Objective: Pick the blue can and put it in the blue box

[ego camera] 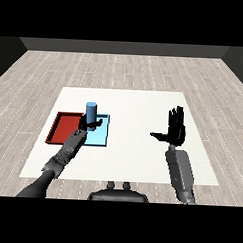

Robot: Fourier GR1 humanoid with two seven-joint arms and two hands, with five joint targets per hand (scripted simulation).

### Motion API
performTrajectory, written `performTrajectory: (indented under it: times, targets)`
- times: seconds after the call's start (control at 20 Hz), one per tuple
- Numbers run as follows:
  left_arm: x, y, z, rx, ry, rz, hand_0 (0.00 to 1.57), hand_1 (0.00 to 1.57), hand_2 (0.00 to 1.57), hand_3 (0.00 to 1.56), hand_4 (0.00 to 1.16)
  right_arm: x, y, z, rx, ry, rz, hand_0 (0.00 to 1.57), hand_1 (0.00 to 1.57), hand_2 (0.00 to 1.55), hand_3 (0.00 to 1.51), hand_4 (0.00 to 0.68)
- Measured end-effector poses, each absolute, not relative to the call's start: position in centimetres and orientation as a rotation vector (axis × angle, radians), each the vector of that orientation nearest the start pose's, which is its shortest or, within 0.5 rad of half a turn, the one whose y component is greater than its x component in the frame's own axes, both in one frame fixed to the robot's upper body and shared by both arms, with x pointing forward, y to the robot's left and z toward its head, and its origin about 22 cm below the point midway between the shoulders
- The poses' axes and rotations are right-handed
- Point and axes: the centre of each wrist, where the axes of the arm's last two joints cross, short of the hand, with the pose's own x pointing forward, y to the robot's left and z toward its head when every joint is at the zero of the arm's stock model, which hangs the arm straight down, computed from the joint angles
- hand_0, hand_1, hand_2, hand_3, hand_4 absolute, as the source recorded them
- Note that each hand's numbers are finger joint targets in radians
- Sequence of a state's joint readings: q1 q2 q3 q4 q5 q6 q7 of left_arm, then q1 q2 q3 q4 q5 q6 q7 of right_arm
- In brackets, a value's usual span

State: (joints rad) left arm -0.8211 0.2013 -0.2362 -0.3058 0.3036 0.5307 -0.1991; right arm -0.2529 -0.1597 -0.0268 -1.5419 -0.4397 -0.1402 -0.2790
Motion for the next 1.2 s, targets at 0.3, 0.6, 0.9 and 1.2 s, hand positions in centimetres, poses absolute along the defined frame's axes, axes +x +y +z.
performTrajectory:
  times: [0.3,0.6,0.9,1.2]
  targets:
    - [36.8,23.9,-7.1,0.611,-1.071,-0.078,1.15,1.15,1.05,0.64,0.91,30.6,-24.3,5.9,0.169,-1.992,-0.303,0.00,0.00,0.00,0.00,0.000]
    - [35.9,24.0,-8.2,0.570,-1.013,-0.130,0.36,0.36,0.41,0.00,0.63,30.5,-24.4,5.7,0.184,-2.002,-0.301,0.00,0.00,0.00,0.00,0.000]
    - [36.2,23.8,-8.0,0.633,-1.008,-0.198,0.00,0.00,0.00,0.00,0.00,30.2,-24.6,5.3,0.207,-2.005,-0.310,0.00,0.00,0.00,0.00,0.000]
    - [36.0,23.5,-8.2,0.697,-1.080,-0.105,0.00,0.00,0.00,0.00,0.00,30.2,-24.3,5.4,0.240,-2.010,-0.317,0.00,0.00,0.00,0.00,0.000]
